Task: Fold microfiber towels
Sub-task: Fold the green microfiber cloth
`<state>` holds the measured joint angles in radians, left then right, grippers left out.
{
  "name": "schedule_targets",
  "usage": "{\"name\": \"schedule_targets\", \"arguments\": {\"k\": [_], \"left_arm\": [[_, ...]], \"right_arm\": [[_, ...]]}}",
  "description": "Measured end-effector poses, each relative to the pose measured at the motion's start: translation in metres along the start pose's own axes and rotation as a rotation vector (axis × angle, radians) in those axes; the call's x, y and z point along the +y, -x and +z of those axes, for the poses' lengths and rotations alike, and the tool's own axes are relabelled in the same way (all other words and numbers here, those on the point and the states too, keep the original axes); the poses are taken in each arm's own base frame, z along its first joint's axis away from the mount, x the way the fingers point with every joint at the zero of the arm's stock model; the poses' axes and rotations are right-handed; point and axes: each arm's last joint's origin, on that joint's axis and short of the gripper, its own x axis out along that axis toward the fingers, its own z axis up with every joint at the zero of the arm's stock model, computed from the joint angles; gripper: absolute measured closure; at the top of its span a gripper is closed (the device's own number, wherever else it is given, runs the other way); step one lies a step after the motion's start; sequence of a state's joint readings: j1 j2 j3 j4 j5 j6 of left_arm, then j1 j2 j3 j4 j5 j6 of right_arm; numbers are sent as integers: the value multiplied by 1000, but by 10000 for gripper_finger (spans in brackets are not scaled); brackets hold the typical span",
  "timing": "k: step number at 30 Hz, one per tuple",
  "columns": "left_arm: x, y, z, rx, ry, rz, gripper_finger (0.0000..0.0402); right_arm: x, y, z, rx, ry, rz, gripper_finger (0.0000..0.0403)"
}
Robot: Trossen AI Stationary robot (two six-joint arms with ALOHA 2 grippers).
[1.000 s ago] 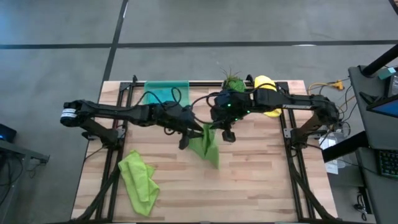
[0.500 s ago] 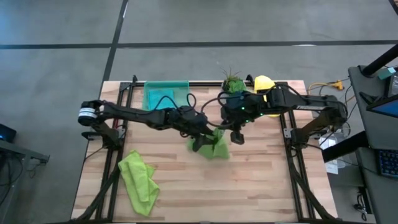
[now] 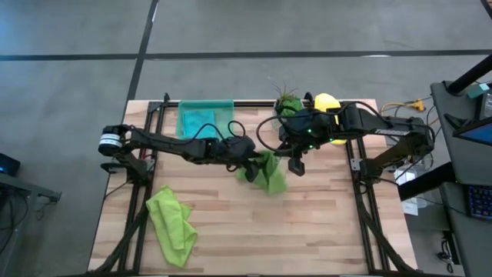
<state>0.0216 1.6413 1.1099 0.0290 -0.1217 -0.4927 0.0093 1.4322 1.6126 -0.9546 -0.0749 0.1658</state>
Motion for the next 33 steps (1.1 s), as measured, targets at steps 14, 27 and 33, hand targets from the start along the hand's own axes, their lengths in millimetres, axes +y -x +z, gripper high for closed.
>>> {"name": "schedule_targets", "arguments": {"k": [14,27,33], "left_arm": [[18,-5,-22,78,15,257,192],[29,-12,-53,210,1,211,211],[32,-18,-73,298,0,142,264]], "right_arm": [[0,2,0,-7,-10,2,394],[1,14,-1,-32,2,6,394],[1,21,-3,-41,3,7,394]]}}
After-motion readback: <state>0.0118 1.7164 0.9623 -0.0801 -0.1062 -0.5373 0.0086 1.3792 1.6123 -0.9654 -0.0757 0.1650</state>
